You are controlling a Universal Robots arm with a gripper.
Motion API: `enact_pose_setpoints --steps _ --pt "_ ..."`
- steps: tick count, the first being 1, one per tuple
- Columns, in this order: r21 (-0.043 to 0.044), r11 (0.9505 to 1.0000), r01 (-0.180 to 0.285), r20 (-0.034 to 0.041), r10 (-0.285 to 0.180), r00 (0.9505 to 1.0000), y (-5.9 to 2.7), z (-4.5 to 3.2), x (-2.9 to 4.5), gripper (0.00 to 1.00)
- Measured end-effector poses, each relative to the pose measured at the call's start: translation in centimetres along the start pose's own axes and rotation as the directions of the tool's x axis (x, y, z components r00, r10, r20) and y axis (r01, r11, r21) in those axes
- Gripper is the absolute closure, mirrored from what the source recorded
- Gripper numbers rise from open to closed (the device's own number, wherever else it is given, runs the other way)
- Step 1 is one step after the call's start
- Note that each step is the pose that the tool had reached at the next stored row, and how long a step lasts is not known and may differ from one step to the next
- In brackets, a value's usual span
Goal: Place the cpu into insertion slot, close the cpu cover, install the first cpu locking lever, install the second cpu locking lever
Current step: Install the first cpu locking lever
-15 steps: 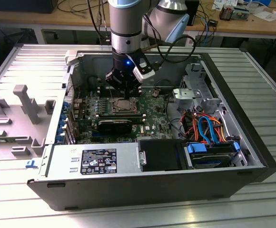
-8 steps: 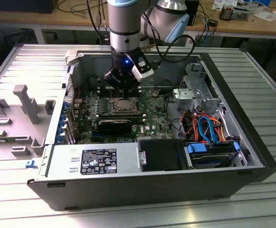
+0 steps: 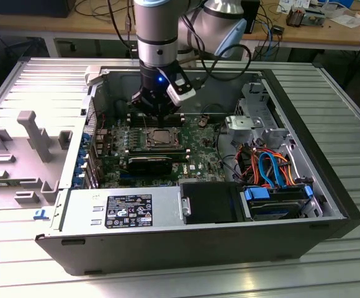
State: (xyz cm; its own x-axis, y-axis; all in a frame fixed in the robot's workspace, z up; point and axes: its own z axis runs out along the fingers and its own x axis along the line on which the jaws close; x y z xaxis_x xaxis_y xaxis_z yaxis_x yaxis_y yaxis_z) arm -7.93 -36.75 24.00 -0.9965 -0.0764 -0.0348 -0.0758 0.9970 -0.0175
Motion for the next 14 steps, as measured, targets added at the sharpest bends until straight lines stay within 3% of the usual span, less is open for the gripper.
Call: enact_pose_setpoints --steps 7,11,14 --pt "0.0007 1.0000 0.000 0.0114 0.000 0.9999 0.19 -0.32 2.55 0.89" --pt "0.0009 1.0000 0.000 0.0152 0.000 0.9999 0.26 -1.27 2.90 0.89" --pt "0.0012 1.0000 0.000 0.0184 0.000 0.9998 0.31 -1.52 3.47 0.89"
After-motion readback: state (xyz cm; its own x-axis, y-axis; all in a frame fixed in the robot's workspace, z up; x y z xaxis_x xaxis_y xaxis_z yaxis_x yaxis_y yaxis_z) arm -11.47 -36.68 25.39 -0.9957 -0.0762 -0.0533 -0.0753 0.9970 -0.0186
